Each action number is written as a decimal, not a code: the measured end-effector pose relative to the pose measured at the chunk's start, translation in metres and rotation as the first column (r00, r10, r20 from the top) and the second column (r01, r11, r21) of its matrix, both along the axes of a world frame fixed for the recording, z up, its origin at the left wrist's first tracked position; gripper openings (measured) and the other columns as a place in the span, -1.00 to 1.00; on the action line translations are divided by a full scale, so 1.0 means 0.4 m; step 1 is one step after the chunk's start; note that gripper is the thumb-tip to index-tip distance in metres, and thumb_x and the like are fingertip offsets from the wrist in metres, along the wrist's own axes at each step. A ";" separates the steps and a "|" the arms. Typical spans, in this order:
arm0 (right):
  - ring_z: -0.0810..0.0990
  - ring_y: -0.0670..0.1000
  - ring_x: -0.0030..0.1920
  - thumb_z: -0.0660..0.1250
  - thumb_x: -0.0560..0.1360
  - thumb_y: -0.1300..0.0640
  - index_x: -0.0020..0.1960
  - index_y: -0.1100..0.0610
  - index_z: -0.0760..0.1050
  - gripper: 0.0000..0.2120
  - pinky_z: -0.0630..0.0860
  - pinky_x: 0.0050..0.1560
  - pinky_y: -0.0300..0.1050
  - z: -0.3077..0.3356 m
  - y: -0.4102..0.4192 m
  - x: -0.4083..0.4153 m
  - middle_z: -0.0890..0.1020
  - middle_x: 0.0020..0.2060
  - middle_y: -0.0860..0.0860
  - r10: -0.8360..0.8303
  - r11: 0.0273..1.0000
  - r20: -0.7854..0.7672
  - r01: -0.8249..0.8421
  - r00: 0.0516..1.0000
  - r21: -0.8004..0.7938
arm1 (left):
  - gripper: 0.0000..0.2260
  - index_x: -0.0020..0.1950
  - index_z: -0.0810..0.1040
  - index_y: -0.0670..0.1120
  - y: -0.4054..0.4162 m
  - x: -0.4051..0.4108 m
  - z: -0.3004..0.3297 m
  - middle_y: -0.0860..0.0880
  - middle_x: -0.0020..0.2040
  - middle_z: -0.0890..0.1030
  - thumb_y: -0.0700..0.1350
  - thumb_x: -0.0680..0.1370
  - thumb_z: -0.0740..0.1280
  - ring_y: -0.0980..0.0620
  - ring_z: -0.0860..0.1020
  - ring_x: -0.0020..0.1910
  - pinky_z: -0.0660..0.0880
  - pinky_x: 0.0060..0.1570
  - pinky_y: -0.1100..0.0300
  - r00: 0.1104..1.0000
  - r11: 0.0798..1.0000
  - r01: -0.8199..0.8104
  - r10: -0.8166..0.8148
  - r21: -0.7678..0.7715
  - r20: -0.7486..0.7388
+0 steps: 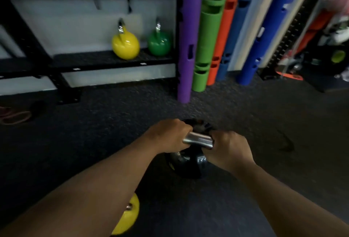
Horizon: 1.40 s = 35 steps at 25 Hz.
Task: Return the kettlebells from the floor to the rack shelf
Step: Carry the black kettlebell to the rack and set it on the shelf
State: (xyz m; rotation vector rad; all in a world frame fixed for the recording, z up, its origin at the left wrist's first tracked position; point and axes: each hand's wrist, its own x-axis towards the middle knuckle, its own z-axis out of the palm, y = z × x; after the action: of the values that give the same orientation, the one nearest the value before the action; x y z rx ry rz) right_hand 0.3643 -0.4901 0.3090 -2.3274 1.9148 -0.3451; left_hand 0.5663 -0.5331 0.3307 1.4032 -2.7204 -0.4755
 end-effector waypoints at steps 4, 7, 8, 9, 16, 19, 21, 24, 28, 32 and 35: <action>0.42 -0.16 -0.41 0.26 0.37 -0.12 -0.18 -0.18 0.39 -0.93 0.22 -0.43 -0.28 -0.001 -0.196 0.241 0.39 -0.44 -0.21 0.162 0.987 0.026 -0.162 0.987 0.017 | -0.84 -0.17 0.41 0.14 -0.118 0.252 0.012 0.11 -0.26 0.47 0.01 0.48 0.40 0.13 0.44 -0.35 0.28 -0.40 0.20 0.991 0.991 -0.132 0.133 -0.016 0.021; 0.52 -0.11 -0.37 0.28 0.36 -0.12 -0.19 -0.16 0.43 -0.92 0.16 -0.43 -0.27 -0.008 -0.355 0.402 0.49 -0.42 -0.17 0.241 0.970 0.015 -0.241 0.970 -0.003 | -0.92 -0.11 0.55 0.05 -0.223 0.409 0.002 0.02 -0.22 0.60 0.02 0.47 0.39 0.01 0.55 -0.30 0.33 -0.34 0.19 0.970 0.967 -0.229 0.236 -0.113 0.052; 0.58 -0.06 -0.34 0.29 0.34 -0.12 -0.17 -0.13 0.48 -0.89 0.17 -0.42 -0.24 -0.008 -0.414 0.455 0.58 -0.37 -0.14 0.270 0.962 0.003 -0.270 0.963 -0.034 | -0.90 -0.08 0.57 0.04 -0.266 0.458 -0.005 0.01 -0.21 0.62 0.02 0.46 0.38 -0.02 0.57 -0.29 0.33 -0.33 0.19 0.959 0.952 -0.267 0.277 -0.152 0.052; 0.61 -0.03 -0.33 0.30 0.32 -0.11 -0.16 -0.10 0.53 -0.85 0.16 -0.43 -0.23 -0.007 -0.469 0.503 0.63 -0.35 -0.10 0.293 0.953 -0.007 -0.293 0.956 -0.072 | -0.90 -0.07 0.57 0.04 -0.310 0.503 -0.008 0.03 -0.22 0.61 0.02 0.46 0.38 -0.02 0.58 -0.28 0.32 -0.33 0.20 0.951 0.939 -0.293 0.306 -0.182 0.050; 0.65 0.10 -0.25 0.33 0.34 0.00 -0.07 0.01 0.57 -0.80 0.34 -0.32 -0.16 0.004 -0.786 0.790 0.68 -0.25 -0.01 0.427 0.899 -0.028 -0.428 0.904 -0.090 | -0.90 -0.08 0.52 0.01 -0.548 0.756 -0.055 0.03 -0.29 0.59 -0.07 0.43 0.38 0.00 0.49 -0.44 0.29 -0.41 0.21 0.860 0.813 -0.482 0.510 -0.327 0.002; 0.64 0.11 -0.23 0.35 0.40 0.05 -0.04 0.03 0.53 -0.85 0.33 -0.31 -0.15 0.006 -0.907 0.932 0.67 -0.22 -0.01 0.439 0.897 -0.004 -0.439 0.898 -0.054 | -0.91 -0.08 0.52 0.01 -0.668 0.891 -0.064 0.05 -0.31 0.56 -0.08 0.45 0.38 0.07 0.36 -0.45 0.27 -0.43 0.23 0.831 0.775 -0.532 0.555 -0.341 -0.035; 0.63 0.10 -0.26 0.38 0.41 0.07 -0.06 0.03 0.51 -0.87 0.34 -0.31 -0.16 0.007 -0.986 1.021 0.66 -0.24 0.00 0.422 0.906 0.028 -0.420 0.906 -0.055 | -0.91 -0.09 0.49 0.02 -0.754 0.982 -0.064 0.09 -0.34 0.46 -0.08 0.46 0.37 0.07 0.35 -0.46 0.25 -0.44 0.22 0.838 0.779 -0.526 0.544 -0.341 -0.049; 0.63 0.10 -0.25 0.38 0.43 0.07 -0.05 0.04 0.51 -0.87 0.38 -0.32 -0.16 -0.010 -1.112 1.201 0.66 -0.24 0.01 0.386 0.922 0.046 -0.385 0.921 -0.027 | -0.91 -0.14 0.48 0.01 -0.901 1.161 -0.078 0.08 -0.37 0.43 -0.11 0.45 0.39 0.04 0.41 -0.49 0.24 -0.46 0.23 0.857 0.801 -0.499 0.512 -0.330 -0.055; 0.65 0.13 -0.17 0.39 0.43 0.06 0.01 0.05 0.53 -0.82 0.42 -0.28 -0.13 0.004 -1.269 1.434 0.68 -0.18 0.03 0.400 0.916 0.041 -0.399 0.916 -0.027 | -0.90 -0.16 0.51 -0.03 -1.043 1.386 -0.074 0.02 -0.31 0.59 -0.16 0.43 0.41 -0.03 0.58 -0.40 0.32 -0.46 0.20 0.845 0.778 -0.515 0.532 -0.360 -0.058; 0.63 0.09 -0.31 0.46 0.41 0.11 0.03 0.06 0.53 -0.78 0.42 -0.35 -0.16 -0.012 -1.445 1.581 0.68 -0.24 0.04 0.394 0.915 0.074 -0.385 0.916 -0.118 | -0.86 -0.16 0.54 -0.05 -1.233 1.538 -0.055 0.02 -0.35 0.57 -0.23 0.38 0.45 0.02 0.49 -0.50 0.32 -0.51 0.24 0.858 0.764 -0.488 0.510 -0.422 -0.068; 0.57 0.01 -0.38 0.53 0.39 0.17 0.04 0.10 0.53 -0.72 0.37 -0.39 -0.21 -0.051 -1.613 1.668 0.68 -0.25 0.06 0.435 0.892 0.069 -0.419 0.898 -0.171 | -0.84 -0.07 0.55 -0.06 -1.391 1.624 -0.076 0.03 -0.29 0.60 -0.23 0.42 0.46 0.10 0.41 -0.48 0.30 -0.50 0.28 0.852 0.752 -0.494 0.518 -0.436 -0.074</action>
State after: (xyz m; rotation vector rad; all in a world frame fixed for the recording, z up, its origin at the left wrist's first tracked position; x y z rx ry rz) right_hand 1.0315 -1.1351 0.2888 -2.6775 1.3149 -0.5679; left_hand 1.2157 -1.0894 0.3002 1.9057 -2.1192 0.2083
